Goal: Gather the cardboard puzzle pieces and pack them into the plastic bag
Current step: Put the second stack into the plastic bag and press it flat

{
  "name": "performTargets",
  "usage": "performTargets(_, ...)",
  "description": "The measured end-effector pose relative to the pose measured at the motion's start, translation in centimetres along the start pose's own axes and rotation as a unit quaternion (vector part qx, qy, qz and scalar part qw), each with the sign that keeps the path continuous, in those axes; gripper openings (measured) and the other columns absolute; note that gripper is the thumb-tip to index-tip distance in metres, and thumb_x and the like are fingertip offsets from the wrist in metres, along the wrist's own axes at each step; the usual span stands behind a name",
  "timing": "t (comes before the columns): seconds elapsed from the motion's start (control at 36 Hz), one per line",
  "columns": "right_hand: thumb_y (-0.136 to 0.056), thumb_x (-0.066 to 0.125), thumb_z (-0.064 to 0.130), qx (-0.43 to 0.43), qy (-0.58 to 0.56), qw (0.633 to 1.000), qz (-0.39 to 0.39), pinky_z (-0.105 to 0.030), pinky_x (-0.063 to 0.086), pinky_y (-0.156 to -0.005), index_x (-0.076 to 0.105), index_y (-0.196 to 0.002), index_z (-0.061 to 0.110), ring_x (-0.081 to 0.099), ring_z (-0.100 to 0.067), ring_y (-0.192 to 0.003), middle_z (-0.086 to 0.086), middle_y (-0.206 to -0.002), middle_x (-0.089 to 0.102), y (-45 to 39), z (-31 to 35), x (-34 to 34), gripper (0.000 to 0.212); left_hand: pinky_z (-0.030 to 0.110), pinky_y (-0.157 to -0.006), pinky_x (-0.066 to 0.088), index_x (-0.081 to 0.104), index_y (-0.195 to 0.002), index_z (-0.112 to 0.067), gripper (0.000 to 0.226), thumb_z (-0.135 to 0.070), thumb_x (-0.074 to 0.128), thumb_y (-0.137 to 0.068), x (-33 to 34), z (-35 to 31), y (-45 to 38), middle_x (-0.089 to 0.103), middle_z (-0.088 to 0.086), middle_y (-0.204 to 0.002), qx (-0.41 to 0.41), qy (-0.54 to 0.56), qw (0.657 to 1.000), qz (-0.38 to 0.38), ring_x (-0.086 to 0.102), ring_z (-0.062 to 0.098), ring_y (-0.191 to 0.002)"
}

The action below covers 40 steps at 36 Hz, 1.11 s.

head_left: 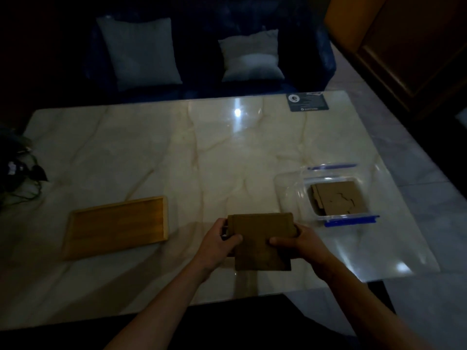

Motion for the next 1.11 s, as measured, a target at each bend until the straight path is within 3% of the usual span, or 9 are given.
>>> performTargets(0.14,-0.066,0.081,0.037,-0.004,-0.079,0.997,-0.011,-0.034,0.060,-0.073,0.058,-0.119,0.028,0.069,-0.023,-0.100,-0.004,-0.115,0.068,1.3,-1.0,-0.4,0.058,0.034,-0.065,0.057,0.055,-0.108,-0.024,0.023,-0.015,0.064,-0.089,0.4,0.1,0.7,0.066,0.004,-0.110,-0.025,0.042,0.999,-0.011,0.068,0.022,-0.093)
performTargets(0.39,-0.065,0.082,0.036,-0.018,-0.133,0.989,-0.054,-0.031,0.060,-0.065,0.054,-0.118,0.036,0.069,-0.023,-0.099,-0.003,-0.114,0.068,2.1,-1.7,-2.5,0.059,0.023,-0.057,0.054,0.057,-0.103,-0.024,0.023,-0.007,0.062,-0.088,2.7,-0.8,1.1,0.069,0.005,-0.105,0.001,0.061,0.997,-0.042,0.069,0.011,-0.080)
performTargets(0.5,-0.067,0.081,0.032,-0.032,-0.150,0.986,-0.064,-0.030,0.060,-0.062,0.055,-0.112,0.040,0.070,-0.019,-0.094,0.000,-0.111,0.068,2.1,-1.3,-4.6,0.052,0.024,-0.058,0.055,0.059,-0.104,-0.025,0.024,-0.008,0.063,-0.088,4.5,-1.3,0.2,0.070,0.003,-0.103,0.005,0.066,0.997,-0.047,0.071,0.011,-0.081)
performTargets(0.64,-0.072,0.079,0.026,-0.038,-0.154,0.985,-0.072,-0.033,0.060,-0.063,0.055,-0.122,0.031,0.070,-0.021,-0.096,-0.004,-0.114,0.068,1.6,-1.0,-8.3,0.055,0.023,-0.057,0.055,0.061,-0.102,-0.027,0.026,-0.005,0.063,-0.087,7.7,-2.7,-1.4,0.072,-0.002,-0.098,0.020,0.073,0.996,-0.053,0.072,0.009,-0.079)
performTargets(0.89,-0.071,0.080,0.024,-0.033,-0.145,0.986,-0.071,-0.035,0.060,-0.065,0.054,-0.123,0.032,0.069,-0.024,-0.098,-0.005,-0.111,0.069,0.3,-0.3,-16.2,0.058,0.019,-0.055,0.053,0.061,-0.101,-0.031,0.026,-0.009,0.064,-0.087,14.8,-4.8,-4.6,0.071,-0.006,-0.097,0.023,0.059,0.995,-0.072,0.071,0.006,-0.077)
performTargets(1.0,-0.075,0.080,0.022,-0.029,-0.135,0.988,-0.069,-0.036,0.060,-0.067,0.056,-0.124,0.031,0.071,-0.023,-0.095,-0.005,-0.110,0.071,-0.3,-0.5,-19.3,0.055,0.020,-0.058,0.055,0.062,-0.106,-0.025,0.026,-0.006,0.064,-0.088,17.6,-4.9,-5.7,0.072,-0.003,-0.097,0.018,0.063,0.994,-0.085,0.071,0.007,-0.078)
performTargets(1.11,-0.077,0.080,0.025,-0.020,-0.132,0.990,-0.055,-0.038,0.061,-0.067,0.057,-0.124,0.033,0.072,-0.023,-0.095,-0.006,-0.112,0.071,-0.8,-1.3,-21.3,0.052,0.025,-0.063,0.058,0.064,-0.104,-0.030,0.028,-0.009,0.066,-0.087,19.5,-4.5,-6.4,0.074,-0.008,-0.092,0.008,0.049,0.993,-0.109,0.072,0.011,-0.082)
Point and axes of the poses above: each hand's wrist, its own y-axis away from the middle knuckle, its own x-axis out of the palm, z = x × y, the point moved 5 cm from there along -y, towards the middle knuckle
